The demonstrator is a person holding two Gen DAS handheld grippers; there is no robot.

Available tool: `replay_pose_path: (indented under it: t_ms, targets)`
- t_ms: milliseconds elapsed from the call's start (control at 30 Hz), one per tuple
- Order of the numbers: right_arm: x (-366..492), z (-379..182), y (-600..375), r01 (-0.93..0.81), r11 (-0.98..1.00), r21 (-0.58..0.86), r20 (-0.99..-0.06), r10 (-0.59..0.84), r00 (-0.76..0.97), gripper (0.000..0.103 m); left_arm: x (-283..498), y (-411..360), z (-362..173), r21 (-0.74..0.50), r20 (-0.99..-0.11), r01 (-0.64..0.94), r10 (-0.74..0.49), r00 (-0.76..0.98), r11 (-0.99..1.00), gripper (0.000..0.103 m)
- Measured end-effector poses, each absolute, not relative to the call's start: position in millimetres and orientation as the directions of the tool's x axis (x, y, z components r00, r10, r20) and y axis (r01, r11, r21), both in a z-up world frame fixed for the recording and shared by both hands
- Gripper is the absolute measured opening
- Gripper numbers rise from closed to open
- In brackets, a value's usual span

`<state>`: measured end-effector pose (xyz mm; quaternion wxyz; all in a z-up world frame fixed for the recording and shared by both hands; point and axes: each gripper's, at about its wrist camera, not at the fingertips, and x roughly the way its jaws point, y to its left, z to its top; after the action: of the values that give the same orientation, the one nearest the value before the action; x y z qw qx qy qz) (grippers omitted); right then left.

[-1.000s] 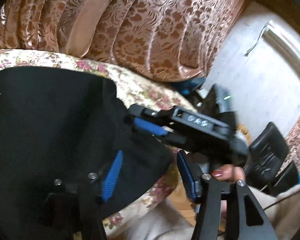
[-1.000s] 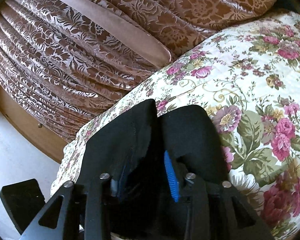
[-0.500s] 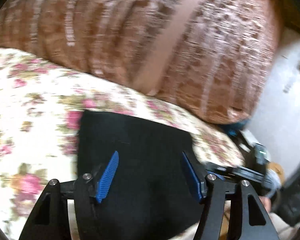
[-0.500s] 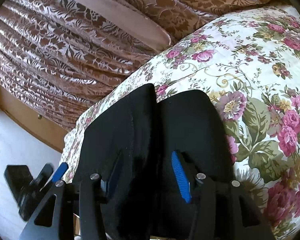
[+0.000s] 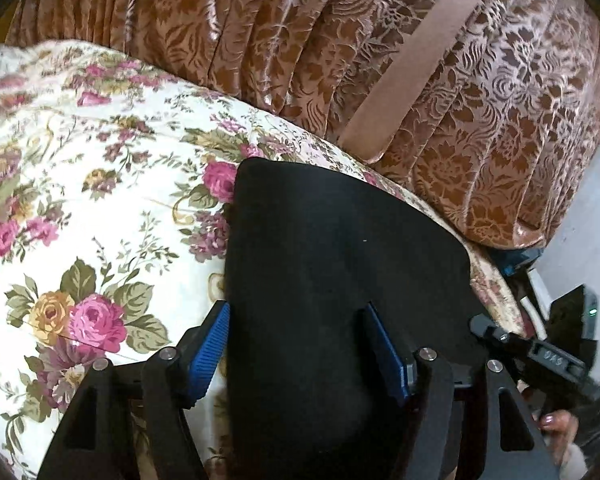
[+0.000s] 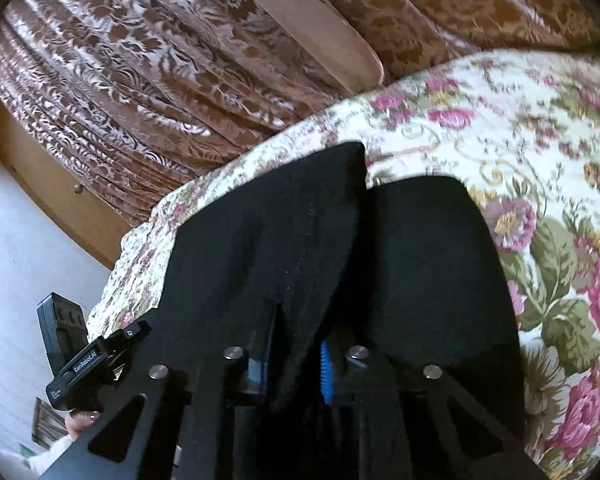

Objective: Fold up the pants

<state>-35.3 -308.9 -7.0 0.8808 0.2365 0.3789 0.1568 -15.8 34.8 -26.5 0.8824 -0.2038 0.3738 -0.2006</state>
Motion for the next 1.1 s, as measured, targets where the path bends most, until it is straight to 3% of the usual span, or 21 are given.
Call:
replay_pose_path:
  t_ms: [300, 367, 433, 567, 667, 733, 767, 867, 967, 1100]
  targets:
    - [-48, 36, -348, -0.113, 0.833, 0.541, -0.478, 0.415, 0.774, 0.014, -27, -10, 7, -0.397, -0.569, 0.311, -0.497, 0.655, 0.864, 0.067]
    - [-51, 40, -359, -0.097, 0.835, 0.542, -0.474, 0.399, 0.785, 0.014, -32, -34, 15, -0.316, -0.571, 0.377, -0.492, 0.657, 0.871, 0.067]
    - [-52, 39, -369, -0.063, 0.851, 0.522, -0.489, 0.359, 0.795, 0.005, -37, -56, 15, -0.257, -0.584, 0.437, -0.499, 0.64, 0.862, 0.067]
    - [-52, 24, -392, -0.004, 0.822, 0.57, -0.508, 0.356, 0.784, 0.005, -39, -86, 0, -0.121, -0.629, 0.454, -0.423, 0.653, 0.882, 0.067]
    - [-51, 9, -394, 0.025, 0.793, 0.609, -0.53, 0.383, 0.756, 0.011, -40, -88, -6, -0.112, -0.624, 0.457, -0.42, 0.658, 0.882, 0.068]
    - [-51, 4, -389, -0.004, 0.776, 0.631, -0.522, 0.429, 0.737, 0.033, -40, -81, -6, -0.154, -0.613, 0.461, -0.451, 0.649, 0.874, 0.068]
    - [-50, 1, -386, -0.016, 0.765, 0.644, -0.519, 0.452, 0.725, 0.035, -39, -76, -5, -0.188, -0.605, 0.461, -0.472, 0.641, 0.867, 0.067]
    - [-45, -7, -380, -0.009, 0.761, 0.649, -0.541, 0.47, 0.698, 0.039, -39, -56, -1, -0.278, -0.563, 0.435, -0.512, 0.649, 0.857, 0.067]
    - [-37, -16, -372, 0.013, 0.788, 0.615, -0.593, 0.452, 0.666, 0.039, -34, -30, 2, -0.273, -0.532, 0.34, -0.436, 0.726, 0.9, 0.067]
    - [-36, -22, -372, 0.009, 0.758, 0.652, -0.57, 0.482, 0.666, 0.042, -16, -4, -17, -0.282, -0.578, 0.236, -0.361, 0.732, 0.93, 0.067]
